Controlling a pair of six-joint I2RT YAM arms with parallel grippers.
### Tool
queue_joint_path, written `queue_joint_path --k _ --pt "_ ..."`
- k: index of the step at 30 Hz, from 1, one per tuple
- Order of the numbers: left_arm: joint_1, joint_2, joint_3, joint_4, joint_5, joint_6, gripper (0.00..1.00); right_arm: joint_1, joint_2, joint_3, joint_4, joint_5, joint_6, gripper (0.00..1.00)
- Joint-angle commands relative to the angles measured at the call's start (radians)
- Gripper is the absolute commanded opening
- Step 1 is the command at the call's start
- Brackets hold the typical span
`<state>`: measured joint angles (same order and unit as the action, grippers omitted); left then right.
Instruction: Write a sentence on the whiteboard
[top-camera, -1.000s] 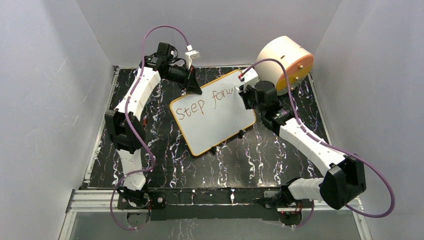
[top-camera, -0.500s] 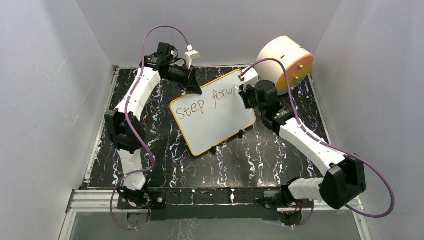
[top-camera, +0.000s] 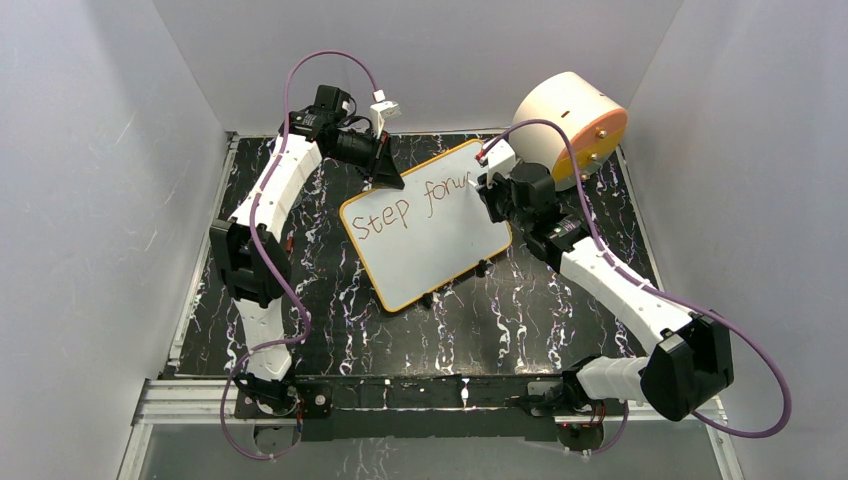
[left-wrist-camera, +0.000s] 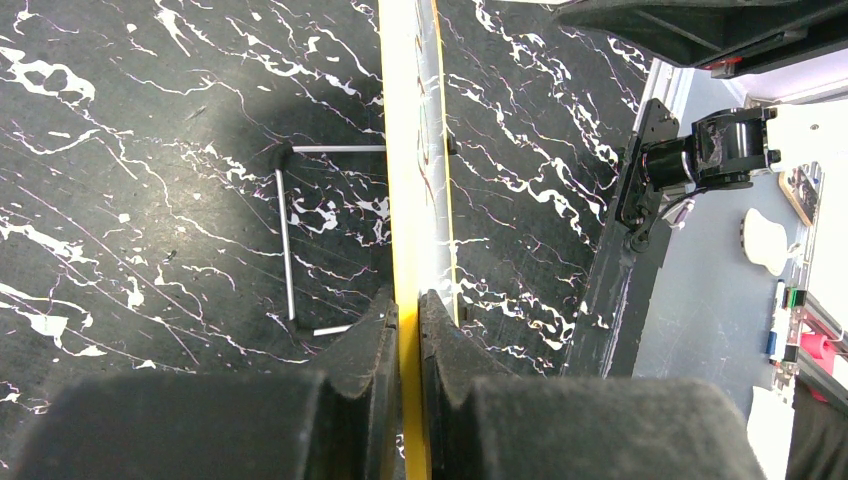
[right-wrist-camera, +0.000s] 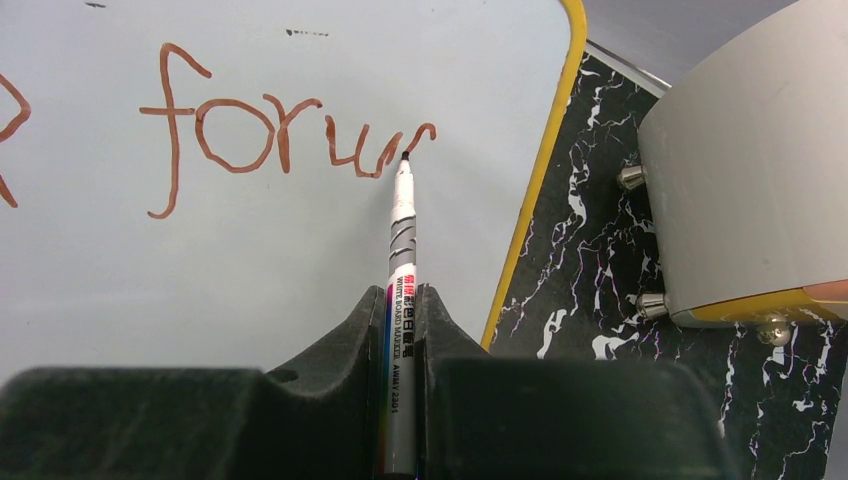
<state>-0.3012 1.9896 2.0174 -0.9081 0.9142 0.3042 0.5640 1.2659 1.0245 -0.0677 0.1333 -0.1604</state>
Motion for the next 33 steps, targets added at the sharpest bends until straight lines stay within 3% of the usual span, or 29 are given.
queue_joint_path --k 1,16,33 --pt "-0.043 0.008 -0.017 -0.048 -0.023 0.090 0.00 0.002 -0.031 0.000 -0.014 -0.016 0.001 0.00" --pt "-0.044 0.006 -0.020 -0.052 -0.017 0.098 0.00 0.002 -0.026 -0.010 0.021 0.068 0.000 0.00" --pt "-0.047 0.006 -0.019 -0.061 -0.018 0.107 0.00 0.001 0.005 0.019 0.110 0.055 -0.002 0.00"
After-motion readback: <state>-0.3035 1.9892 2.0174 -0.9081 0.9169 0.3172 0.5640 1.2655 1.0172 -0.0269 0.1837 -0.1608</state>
